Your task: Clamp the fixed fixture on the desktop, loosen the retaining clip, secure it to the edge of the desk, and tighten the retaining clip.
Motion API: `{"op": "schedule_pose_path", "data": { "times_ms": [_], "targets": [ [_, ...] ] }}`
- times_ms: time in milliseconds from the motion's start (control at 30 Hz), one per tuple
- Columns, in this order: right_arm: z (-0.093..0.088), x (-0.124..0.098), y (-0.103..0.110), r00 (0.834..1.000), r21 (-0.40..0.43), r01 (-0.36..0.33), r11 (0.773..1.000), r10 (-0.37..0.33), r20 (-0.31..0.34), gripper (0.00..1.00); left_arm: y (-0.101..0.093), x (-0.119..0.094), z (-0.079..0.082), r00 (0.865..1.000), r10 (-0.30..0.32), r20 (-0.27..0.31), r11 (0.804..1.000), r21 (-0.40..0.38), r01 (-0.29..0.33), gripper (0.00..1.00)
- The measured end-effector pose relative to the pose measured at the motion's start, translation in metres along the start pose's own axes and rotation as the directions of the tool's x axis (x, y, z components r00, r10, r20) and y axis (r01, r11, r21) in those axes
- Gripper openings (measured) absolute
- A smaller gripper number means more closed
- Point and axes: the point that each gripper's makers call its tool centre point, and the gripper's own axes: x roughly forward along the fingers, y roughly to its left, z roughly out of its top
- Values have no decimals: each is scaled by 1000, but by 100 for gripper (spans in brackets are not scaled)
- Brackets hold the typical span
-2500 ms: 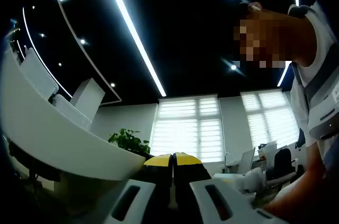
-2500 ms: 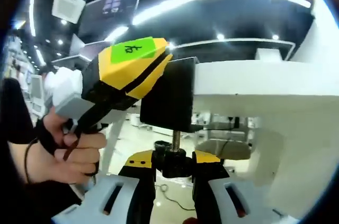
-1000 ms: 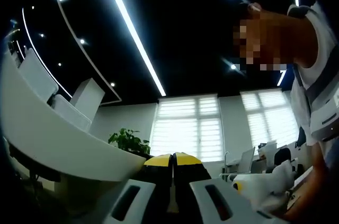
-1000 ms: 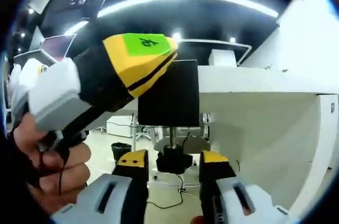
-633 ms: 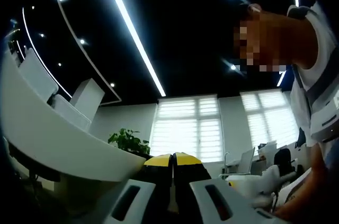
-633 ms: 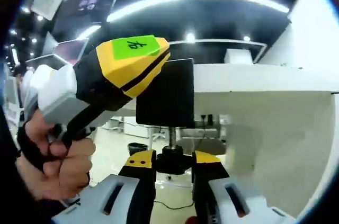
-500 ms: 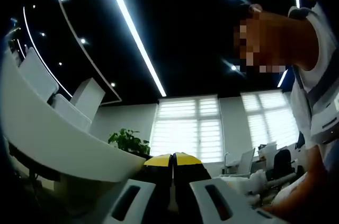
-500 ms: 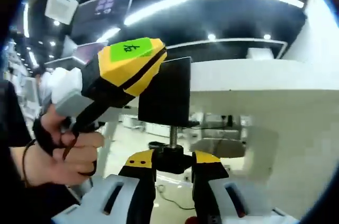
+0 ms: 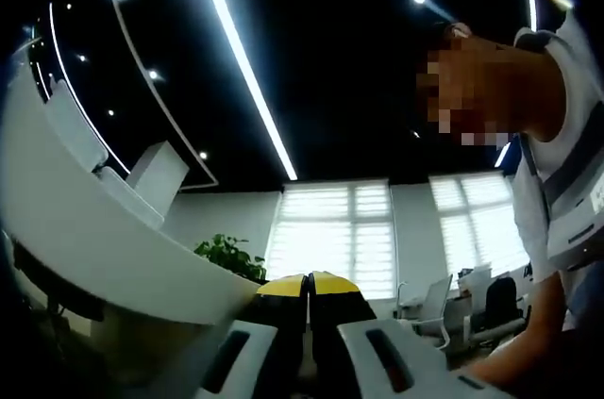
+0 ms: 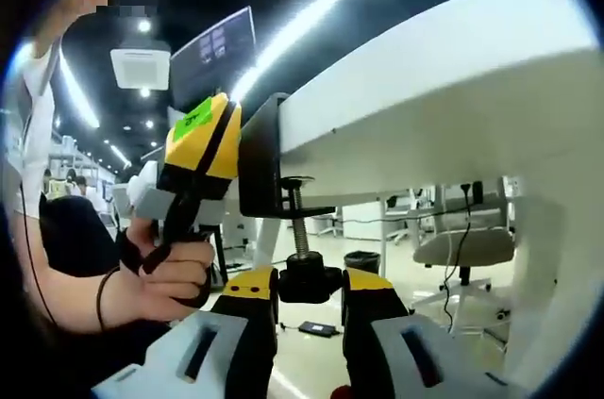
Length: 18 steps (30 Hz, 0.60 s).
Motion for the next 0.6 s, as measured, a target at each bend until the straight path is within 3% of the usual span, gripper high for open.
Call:
{"op": "schedule_pose_path", "data": {
  "times_ms": [167,267,433,600],
  "targets": [
    [-2,-2,1,998,-39,63,997,-63,-4,27,0,1,0,1000,5,-9,1000,8,-5,2],
    [-7,-8,1,994,-90,109,990,-111,-24,32,0,0,2,1000,17,0,1000,21,-17,2],
    [-7,-26,2,977,-108,209,972,-211,-4,33,1,0,5,999,32,10,999,23,-32,2],
    [-8,-56,21,964,-155,260,953,-267,-23,33,-8,-1,10,999,20,26,1000,20,-20,7]
  ]
}}
